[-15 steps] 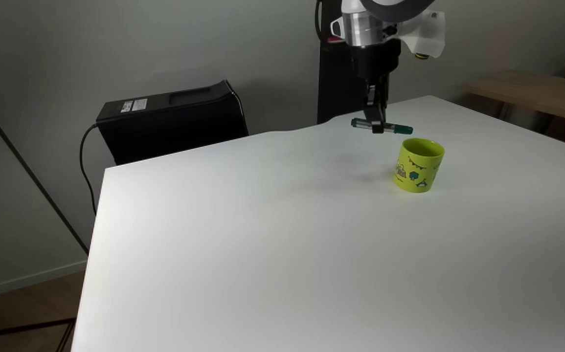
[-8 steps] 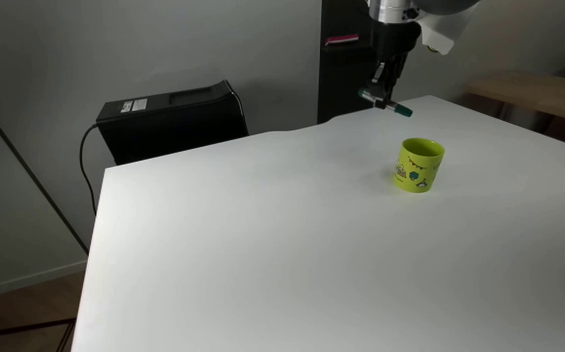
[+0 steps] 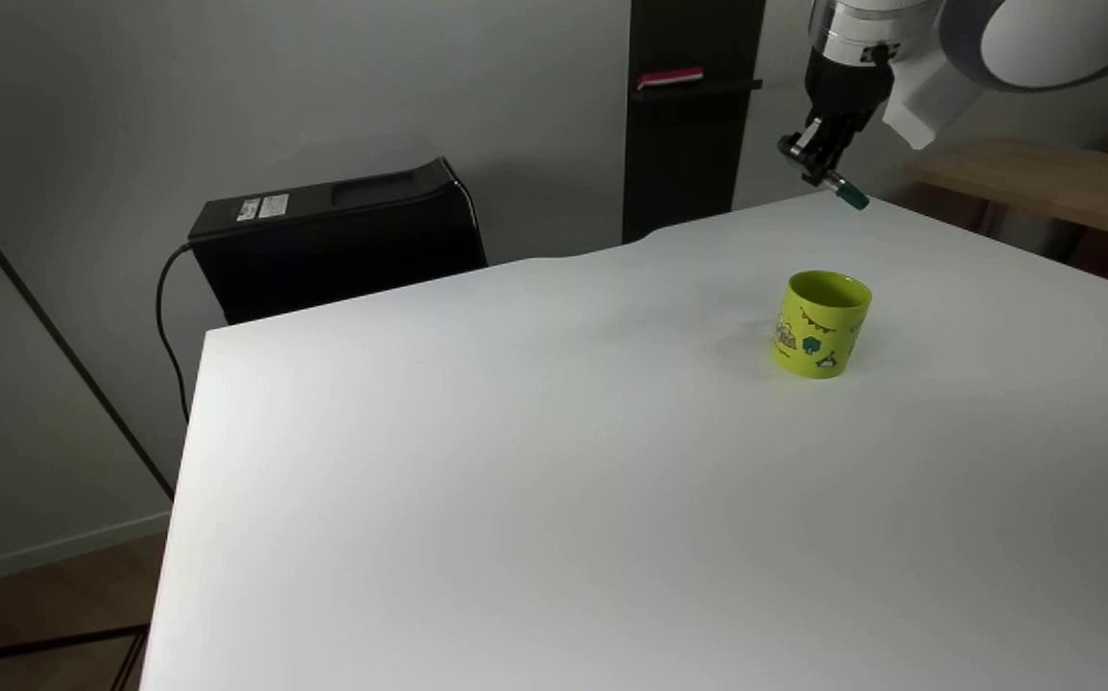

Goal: Put the marker in the mug

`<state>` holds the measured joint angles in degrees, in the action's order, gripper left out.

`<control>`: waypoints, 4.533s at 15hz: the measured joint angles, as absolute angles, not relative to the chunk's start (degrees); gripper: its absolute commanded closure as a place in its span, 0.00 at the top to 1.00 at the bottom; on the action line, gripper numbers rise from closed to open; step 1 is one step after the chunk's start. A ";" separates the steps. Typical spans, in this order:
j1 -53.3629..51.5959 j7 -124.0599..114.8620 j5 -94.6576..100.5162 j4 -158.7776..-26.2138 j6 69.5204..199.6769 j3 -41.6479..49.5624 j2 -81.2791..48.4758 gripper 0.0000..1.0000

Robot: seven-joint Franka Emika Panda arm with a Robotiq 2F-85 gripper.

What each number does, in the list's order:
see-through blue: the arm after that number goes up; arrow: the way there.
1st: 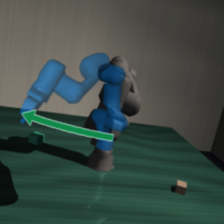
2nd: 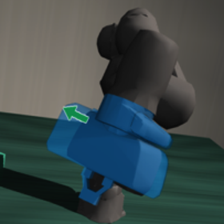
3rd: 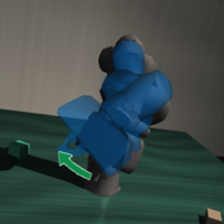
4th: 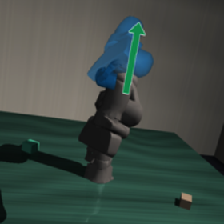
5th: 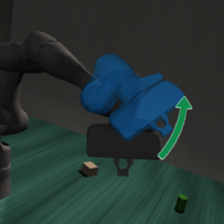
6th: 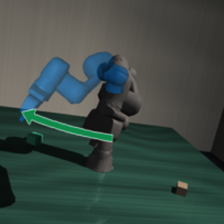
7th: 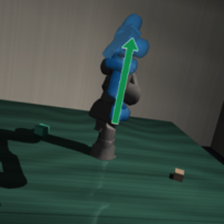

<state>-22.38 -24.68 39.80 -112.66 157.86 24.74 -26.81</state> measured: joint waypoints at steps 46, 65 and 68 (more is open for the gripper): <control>-6.22 -80.26 81.95 -118.90 145.91 0.25 -26.92 0.05; -7.81 -51.92 54.12 -108.73 144.93 1.84 -30.18 0.05; -9.47 -55.12 57.78 -108.49 146.98 4.34 -30.25 0.05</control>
<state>-9.47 -55.12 57.78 -108.49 146.98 4.34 -30.25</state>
